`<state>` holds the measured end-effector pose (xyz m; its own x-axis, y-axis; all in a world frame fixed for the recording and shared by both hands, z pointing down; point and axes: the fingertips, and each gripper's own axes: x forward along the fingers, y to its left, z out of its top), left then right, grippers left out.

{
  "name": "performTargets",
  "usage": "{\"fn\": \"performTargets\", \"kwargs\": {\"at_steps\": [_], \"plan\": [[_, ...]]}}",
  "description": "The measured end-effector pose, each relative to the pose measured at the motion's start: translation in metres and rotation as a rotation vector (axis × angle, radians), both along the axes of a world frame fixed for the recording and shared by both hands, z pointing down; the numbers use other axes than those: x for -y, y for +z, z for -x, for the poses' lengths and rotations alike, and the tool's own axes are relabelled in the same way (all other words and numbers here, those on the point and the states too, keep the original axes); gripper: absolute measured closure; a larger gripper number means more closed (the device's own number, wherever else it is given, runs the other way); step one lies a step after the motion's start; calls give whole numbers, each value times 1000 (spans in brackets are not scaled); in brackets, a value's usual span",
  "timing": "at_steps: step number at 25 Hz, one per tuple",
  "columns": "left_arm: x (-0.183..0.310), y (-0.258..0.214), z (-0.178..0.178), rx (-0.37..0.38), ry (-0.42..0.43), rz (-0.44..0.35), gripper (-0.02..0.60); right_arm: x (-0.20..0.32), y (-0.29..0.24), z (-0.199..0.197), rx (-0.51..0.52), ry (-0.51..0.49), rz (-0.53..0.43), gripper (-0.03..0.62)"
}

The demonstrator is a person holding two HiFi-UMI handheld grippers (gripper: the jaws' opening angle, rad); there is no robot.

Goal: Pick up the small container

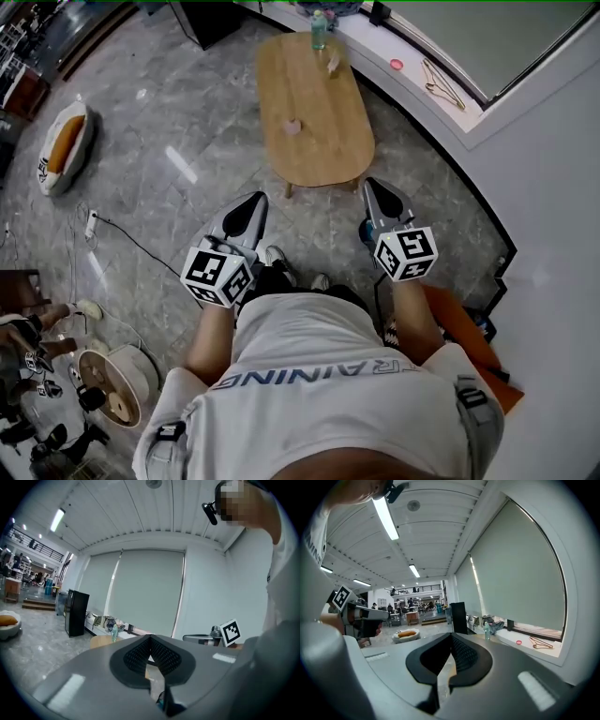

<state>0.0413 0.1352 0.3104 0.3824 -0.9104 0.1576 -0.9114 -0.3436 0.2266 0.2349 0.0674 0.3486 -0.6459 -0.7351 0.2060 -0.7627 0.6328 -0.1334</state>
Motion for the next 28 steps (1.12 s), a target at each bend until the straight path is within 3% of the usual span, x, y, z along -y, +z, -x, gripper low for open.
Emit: {"fn": "performTargets", "kwargs": {"at_steps": [7,13,21,28], "plan": [[81,10,30,-24,2,-6,581,74,6,27,-28,11,1,582],[161,12,77,-61,13,-5,581,149,-1,67,-78,25,-1,582],[238,38,148,-15,12,23,581,218,10,141,-115,11,29,580],[276,60,177,-12,-34,63,581,261,40,167,-141,-23,84,580]]}}
